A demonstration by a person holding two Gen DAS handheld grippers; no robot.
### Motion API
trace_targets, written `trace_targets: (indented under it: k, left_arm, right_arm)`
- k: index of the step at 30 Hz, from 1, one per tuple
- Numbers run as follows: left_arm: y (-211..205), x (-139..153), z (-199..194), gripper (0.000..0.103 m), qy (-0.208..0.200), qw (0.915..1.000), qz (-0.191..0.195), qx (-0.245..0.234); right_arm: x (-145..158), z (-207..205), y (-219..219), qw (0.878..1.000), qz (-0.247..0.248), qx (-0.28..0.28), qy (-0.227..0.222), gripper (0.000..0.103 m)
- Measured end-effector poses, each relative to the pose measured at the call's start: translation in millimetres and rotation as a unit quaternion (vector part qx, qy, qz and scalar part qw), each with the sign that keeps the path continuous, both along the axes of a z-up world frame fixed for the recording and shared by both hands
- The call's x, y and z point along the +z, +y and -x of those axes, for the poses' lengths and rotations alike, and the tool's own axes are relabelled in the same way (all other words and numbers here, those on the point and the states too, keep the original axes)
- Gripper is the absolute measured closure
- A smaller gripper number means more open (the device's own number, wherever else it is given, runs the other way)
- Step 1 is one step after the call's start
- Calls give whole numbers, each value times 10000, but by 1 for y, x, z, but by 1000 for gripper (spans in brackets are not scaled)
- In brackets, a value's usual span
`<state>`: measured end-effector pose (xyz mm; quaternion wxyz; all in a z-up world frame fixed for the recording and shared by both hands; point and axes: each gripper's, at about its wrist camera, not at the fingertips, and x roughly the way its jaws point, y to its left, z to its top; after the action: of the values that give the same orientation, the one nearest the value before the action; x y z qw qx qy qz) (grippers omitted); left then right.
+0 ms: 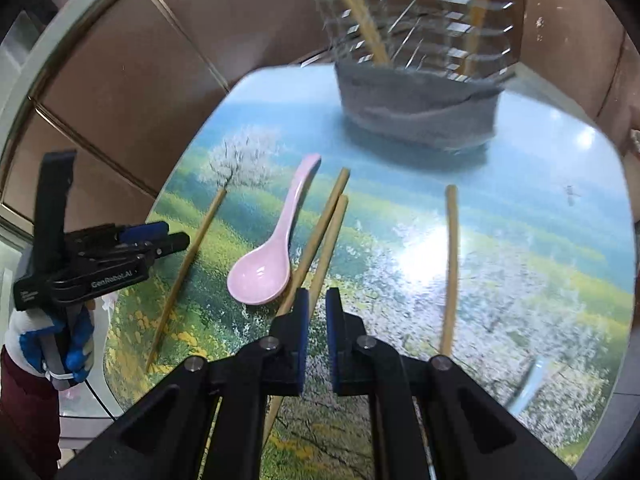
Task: Organize utensils
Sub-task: 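Withdraw both open tools from the holder back over the chopsticks, then lower the left tool onto a chopstick and close it while the right tool approaches another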
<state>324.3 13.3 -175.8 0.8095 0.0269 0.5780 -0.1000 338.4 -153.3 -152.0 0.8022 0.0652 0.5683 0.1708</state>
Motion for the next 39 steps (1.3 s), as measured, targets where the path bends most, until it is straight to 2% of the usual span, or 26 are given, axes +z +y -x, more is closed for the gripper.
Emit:
trace_targets:
  k: [6, 20, 25, 35, 39]
  left_arm:
    - [4, -7, -6, 62, 61, 10000, 19, 20]
    - [7, -13, -10, 66, 201, 9998, 40, -2]
    - [6, -14, -9, 68, 203, 9998, 27, -22]
    - [9, -14, -10, 69, 197, 9998, 31, 1]
    - [12, -15, -13, 72, 190, 9998, 27, 46]
  right_arm:
    - [-16, -2, 10, 9995, 83, 237, 216, 95]
    - [-31, 2, 29, 9976, 245, 484, 431, 95]
    - [-38, 1, 31, 9968, 418, 491, 475, 95]
    - [-40, -1, 29, 9970, 379, 457, 498, 94]
    - [-40, 0, 23, 9973, 376, 357, 516, 94]
